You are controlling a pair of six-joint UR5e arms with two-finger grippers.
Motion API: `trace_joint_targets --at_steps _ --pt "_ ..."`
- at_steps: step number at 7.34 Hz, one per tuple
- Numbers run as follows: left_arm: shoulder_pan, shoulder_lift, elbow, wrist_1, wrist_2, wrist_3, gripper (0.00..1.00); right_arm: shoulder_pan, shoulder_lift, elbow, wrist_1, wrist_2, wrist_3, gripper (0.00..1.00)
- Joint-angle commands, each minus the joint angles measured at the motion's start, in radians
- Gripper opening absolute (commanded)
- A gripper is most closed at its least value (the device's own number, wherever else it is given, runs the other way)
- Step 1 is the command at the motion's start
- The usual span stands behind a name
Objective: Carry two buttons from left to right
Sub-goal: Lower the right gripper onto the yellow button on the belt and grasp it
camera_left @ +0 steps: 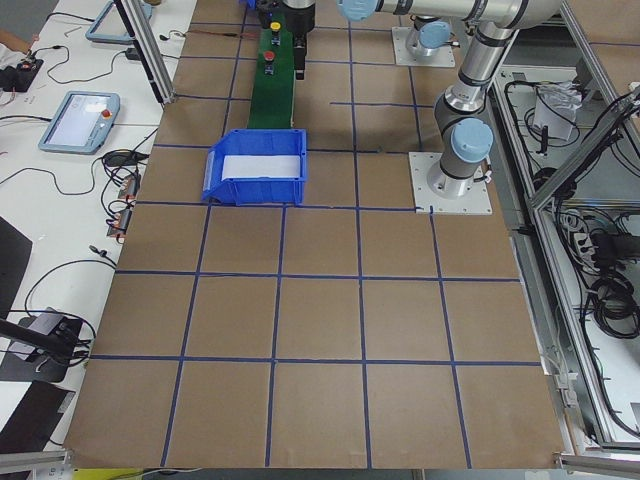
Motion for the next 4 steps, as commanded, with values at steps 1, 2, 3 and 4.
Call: trace_joint_targets --at_steps 1,2,3,4 --pt "0.0 -0.004 0.008 0.003 0.0 -0.001 1.0 -0.011 0.011 0.002 0.001 0.006 -0.005 0.97" --pt "0.0 0.0 0.006 -0.005 0.003 0.0 1.0 -0.011 0.011 0.004 0.003 0.006 -0.003 0.97" --pt "0.0 0.005 0.011 -0.002 -0.012 0.003 1.0 -0.013 0.01 0.004 0.001 0.006 -0.005 0.97" --pt "-0.002 -0.009 0.009 0.006 -0.012 -0.004 1.0 -0.027 0.011 0.006 0.001 0.006 -0.008 0.97"
